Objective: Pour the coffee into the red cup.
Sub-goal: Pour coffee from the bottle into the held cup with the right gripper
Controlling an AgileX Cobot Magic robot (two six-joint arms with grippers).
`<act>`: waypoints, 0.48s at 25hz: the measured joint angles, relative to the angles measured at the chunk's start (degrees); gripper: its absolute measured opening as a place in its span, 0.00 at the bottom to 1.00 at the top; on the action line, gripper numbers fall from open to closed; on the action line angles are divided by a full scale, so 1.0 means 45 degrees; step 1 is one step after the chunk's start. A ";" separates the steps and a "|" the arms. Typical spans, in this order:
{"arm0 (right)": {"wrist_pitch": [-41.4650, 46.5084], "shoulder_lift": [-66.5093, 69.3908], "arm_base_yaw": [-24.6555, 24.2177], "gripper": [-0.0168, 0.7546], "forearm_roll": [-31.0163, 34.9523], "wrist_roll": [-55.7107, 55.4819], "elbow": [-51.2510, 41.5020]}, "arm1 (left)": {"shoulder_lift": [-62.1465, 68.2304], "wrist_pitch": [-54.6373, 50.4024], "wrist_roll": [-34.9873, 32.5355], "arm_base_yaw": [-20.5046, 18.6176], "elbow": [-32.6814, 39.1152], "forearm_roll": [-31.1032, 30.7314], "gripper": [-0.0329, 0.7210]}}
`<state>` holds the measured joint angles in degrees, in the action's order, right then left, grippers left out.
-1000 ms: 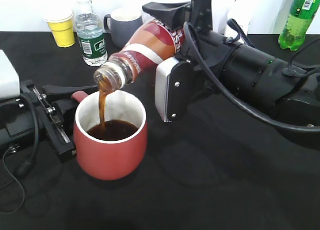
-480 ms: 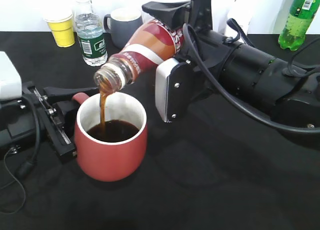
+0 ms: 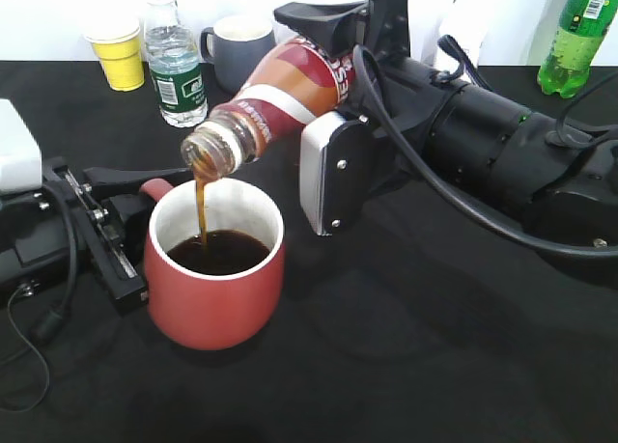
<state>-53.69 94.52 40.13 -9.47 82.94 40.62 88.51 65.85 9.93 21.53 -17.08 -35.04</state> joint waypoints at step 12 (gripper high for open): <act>-0.0030 0.0000 0.0000 0.71 0.0000 -0.0003 0.0000 | 0.0000 -0.0014 0.0000 0.0000 0.0000 0.0000 0.19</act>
<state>-53.83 94.52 40.13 -9.47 82.93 40.62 88.51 65.78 9.93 21.53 -17.08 -35.04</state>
